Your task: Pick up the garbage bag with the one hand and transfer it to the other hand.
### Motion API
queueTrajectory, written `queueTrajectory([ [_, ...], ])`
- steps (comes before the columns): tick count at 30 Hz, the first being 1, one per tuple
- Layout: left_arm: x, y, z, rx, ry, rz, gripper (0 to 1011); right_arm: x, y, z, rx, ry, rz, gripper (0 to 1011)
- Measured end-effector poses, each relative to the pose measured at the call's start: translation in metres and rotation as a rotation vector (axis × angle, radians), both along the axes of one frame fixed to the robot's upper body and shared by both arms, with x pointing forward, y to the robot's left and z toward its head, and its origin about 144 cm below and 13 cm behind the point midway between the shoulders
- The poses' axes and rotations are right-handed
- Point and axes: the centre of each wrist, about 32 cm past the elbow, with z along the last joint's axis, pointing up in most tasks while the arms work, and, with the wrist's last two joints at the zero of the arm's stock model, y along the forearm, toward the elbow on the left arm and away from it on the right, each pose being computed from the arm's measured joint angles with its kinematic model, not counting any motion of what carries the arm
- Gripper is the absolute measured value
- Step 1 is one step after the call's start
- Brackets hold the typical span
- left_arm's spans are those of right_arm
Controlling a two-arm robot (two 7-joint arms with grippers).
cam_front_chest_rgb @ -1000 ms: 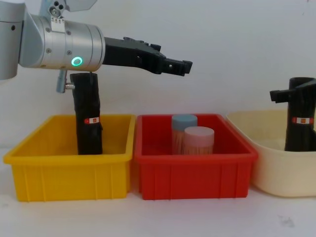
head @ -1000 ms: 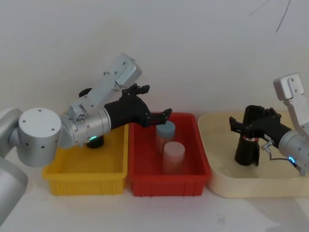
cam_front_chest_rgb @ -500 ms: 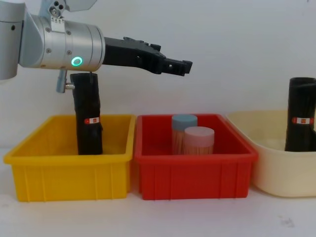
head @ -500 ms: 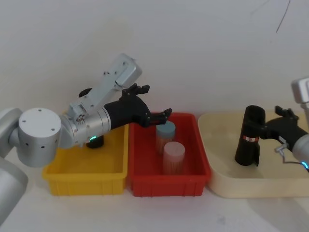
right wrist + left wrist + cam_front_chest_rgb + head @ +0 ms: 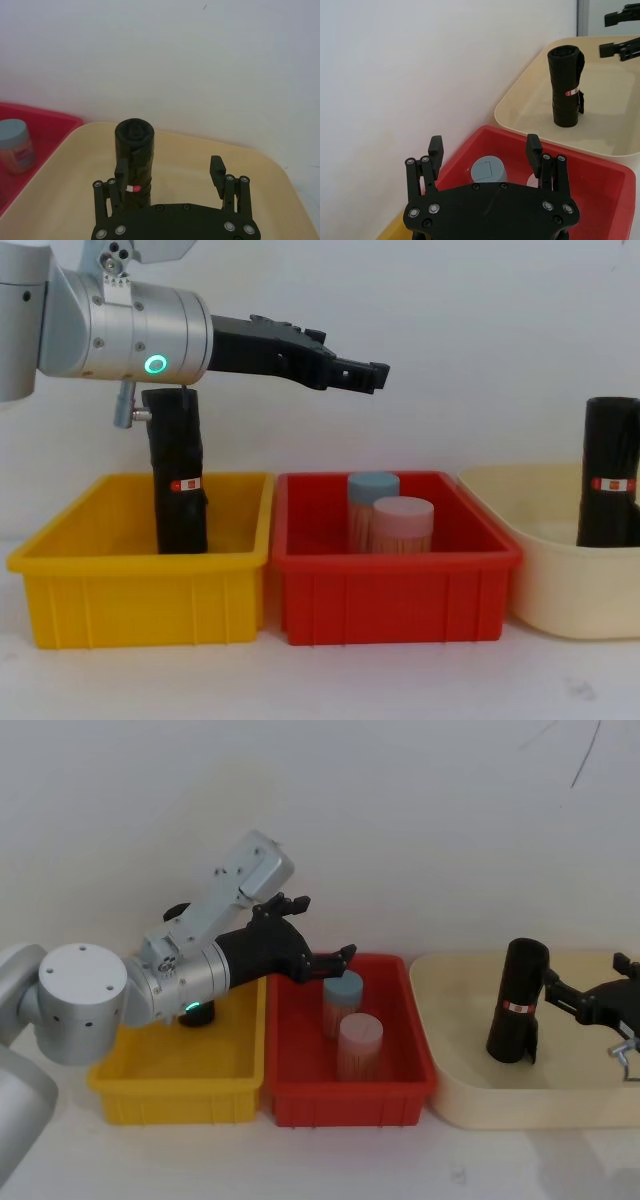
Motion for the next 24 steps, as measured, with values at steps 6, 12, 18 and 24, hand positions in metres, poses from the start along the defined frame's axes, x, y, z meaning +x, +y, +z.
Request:
queueTrajectory([
  [6,0.000,0.000,0.000,0.000,0.000,0.000,1000,-0.016,0.001,0.004,0.025,-0.011,0.022,999],
  [12,0.000,0.000,0.000,0.000,0.000,0.000,1000,-0.031,0.004,0.008,0.048,-0.011,0.067,999],
  [18,0.000,0.000,0.000,0.000,0.000,0.000,1000,-0.041,0.007,0.010,0.065,0.003,0.120,999],
  [24,0.000,0.000,0.000,0.000,0.000,0.000,1000,-0.050,0.015,0.008,0.080,0.035,0.190,999],
])
